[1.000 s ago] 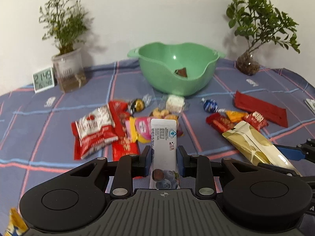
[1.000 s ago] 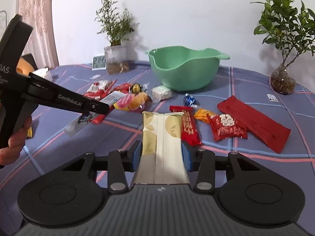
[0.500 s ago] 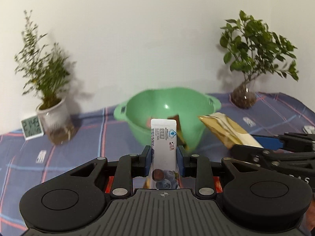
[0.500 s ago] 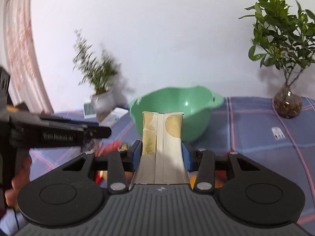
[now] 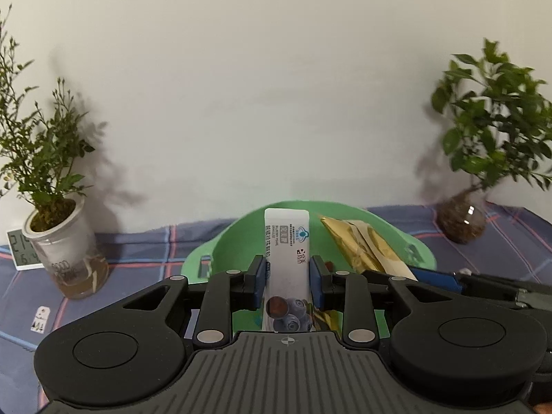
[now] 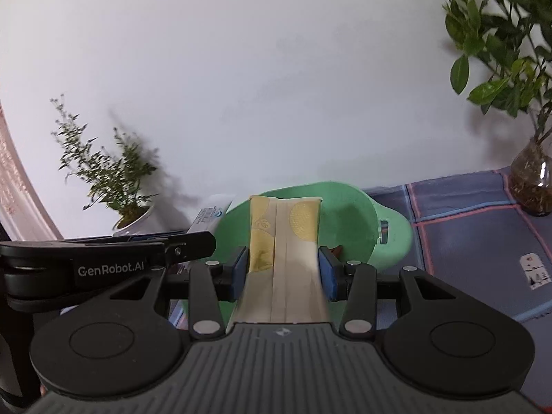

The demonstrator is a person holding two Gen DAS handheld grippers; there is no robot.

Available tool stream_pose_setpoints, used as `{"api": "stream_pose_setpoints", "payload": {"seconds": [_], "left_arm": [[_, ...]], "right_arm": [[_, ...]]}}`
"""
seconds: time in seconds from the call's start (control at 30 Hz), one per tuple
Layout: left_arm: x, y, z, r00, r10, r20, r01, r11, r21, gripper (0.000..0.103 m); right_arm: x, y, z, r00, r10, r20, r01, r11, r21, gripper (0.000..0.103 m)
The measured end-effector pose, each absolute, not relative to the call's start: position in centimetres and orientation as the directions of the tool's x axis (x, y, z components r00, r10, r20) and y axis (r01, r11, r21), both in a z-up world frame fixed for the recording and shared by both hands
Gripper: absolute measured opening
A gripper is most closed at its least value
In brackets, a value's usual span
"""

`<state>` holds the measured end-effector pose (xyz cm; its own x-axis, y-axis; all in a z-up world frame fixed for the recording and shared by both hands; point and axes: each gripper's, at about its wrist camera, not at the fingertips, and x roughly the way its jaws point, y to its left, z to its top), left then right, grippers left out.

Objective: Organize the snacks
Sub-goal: 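Carry both packs over the green bowl and open both tools to drop them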

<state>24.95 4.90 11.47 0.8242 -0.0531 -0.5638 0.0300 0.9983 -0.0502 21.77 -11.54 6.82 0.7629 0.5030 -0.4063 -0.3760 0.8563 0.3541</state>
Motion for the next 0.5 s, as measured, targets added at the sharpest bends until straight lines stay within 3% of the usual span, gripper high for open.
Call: {"api": "stream_pose_setpoints", "payload": {"seconds": [0.17,0.23,0.33,0.5], "left_arm": [[26.2,5.8,11.0,0.814,-0.036,-0.58,-0.031,0.994,-0.104,0.103],[25.8,6.4,11.2,0.814,-0.041,-0.579,-0.037,0.992,-0.123,0.103],[24.1,6.9,11.5,0.83,-0.024,-0.557,-0.042,0.994,-0.106,0.103],[19.7,7.9,11.2,0.831,-0.024,-0.556,-0.034,0.995,-0.092,0.103]], "right_arm": [[23.6,-11.4,6.3,0.766,0.499,-0.405,-0.349,0.853,0.389,0.053],[23.7,-11.5,6.3,0.765,0.502,-0.402,-0.345,0.848,0.402,0.054],[23.0,-12.0,6.7,0.77,0.51,-0.384,-0.35,0.84,0.415,0.066],[20.3,-13.4,7.3,0.771,0.522,-0.364,-0.364,0.831,0.422,0.068]]}}
